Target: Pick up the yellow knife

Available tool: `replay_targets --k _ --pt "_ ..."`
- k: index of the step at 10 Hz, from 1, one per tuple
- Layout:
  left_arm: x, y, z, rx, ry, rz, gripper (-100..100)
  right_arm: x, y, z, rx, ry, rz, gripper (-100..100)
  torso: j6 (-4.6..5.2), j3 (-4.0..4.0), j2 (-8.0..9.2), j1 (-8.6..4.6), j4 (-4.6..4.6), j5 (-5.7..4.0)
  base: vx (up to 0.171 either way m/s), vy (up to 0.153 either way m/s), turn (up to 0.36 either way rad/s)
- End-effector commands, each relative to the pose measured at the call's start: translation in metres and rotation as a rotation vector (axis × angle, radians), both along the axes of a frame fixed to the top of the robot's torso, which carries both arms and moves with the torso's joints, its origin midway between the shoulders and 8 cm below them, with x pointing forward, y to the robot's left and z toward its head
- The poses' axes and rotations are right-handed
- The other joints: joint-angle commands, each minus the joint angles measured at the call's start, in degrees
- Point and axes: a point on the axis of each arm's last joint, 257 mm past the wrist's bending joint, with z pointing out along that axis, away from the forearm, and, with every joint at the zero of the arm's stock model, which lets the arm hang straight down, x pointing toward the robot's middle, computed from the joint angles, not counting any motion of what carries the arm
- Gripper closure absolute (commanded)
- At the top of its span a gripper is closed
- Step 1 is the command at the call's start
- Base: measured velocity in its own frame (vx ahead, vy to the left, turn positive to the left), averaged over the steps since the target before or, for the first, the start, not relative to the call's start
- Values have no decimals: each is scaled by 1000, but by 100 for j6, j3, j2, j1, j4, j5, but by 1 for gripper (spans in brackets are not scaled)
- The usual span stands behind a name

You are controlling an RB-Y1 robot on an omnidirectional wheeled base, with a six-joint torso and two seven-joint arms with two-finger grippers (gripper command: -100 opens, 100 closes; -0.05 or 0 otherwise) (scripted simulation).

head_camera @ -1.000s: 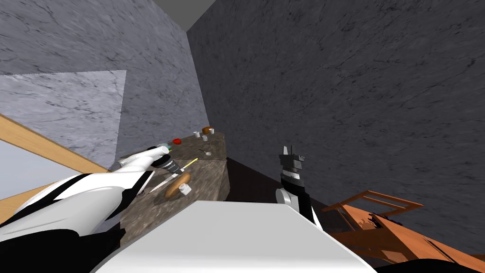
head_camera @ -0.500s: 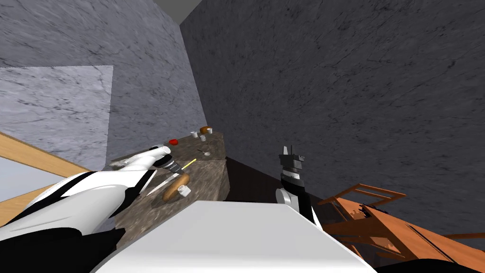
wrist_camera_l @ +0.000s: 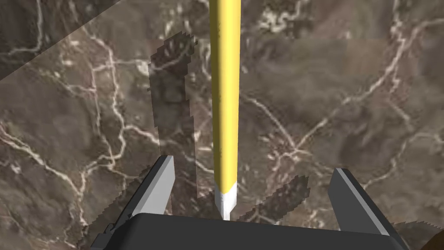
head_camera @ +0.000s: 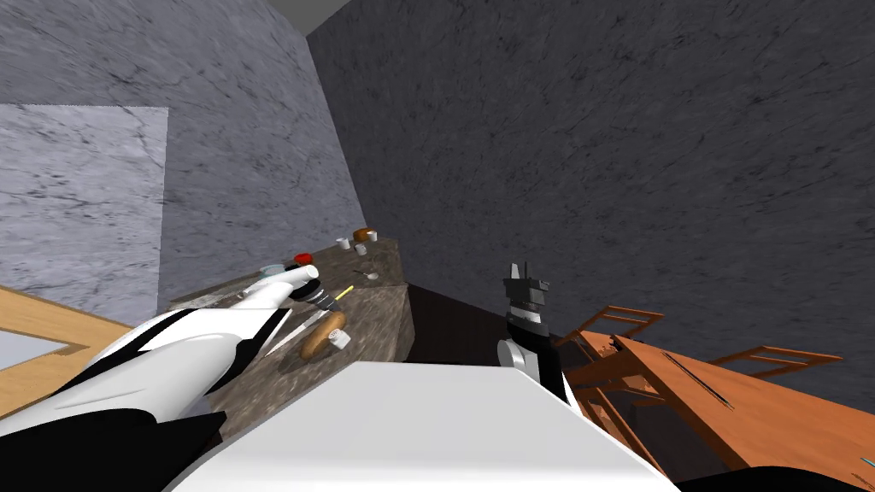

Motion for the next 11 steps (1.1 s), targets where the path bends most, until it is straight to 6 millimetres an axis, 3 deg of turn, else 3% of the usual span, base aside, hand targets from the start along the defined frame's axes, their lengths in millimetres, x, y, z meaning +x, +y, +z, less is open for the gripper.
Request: replay_targets --k 1,2,3,7,8,9,11 --pt "5 -6 -3 -1 -1 18 -100 0 0 0 0 0 0 0 0 0 0 0 0 0 -54 47 -133" --pt "2 -4 -3 -1 -1 10 -100 0 0 0 0 0 0 0 -1 -5 -9 -6 -2 -1 -22 15 -34" --pt "3 -4 -3 -1 -1 13 100 0 0 0 0 0 0 0 -4 -11 -20 -16 -4 -4 0 0 0" --pt "3 -3 -2 1 -1 10 100 0 0 0 0 0 0 0 -7 -21 -35 -23 -10 2 -1 0 -3" --pt "3 -3 -2 1 -1 10 0 0 0 0 0 0 0 0 -6 -22 -36 -22 -10 2 0 0 0" --pt "2 -2 -1 -1 -1 9 100 0 0 0 0 0 0 0 -5 -22 -36 -22 -10 2 22 -28 140" --pt "-3 4 4 -1 0 -10 100 0 0 0 0 0 0 0 -11 -27 -45 -35 -12 -2 44 -47 150"
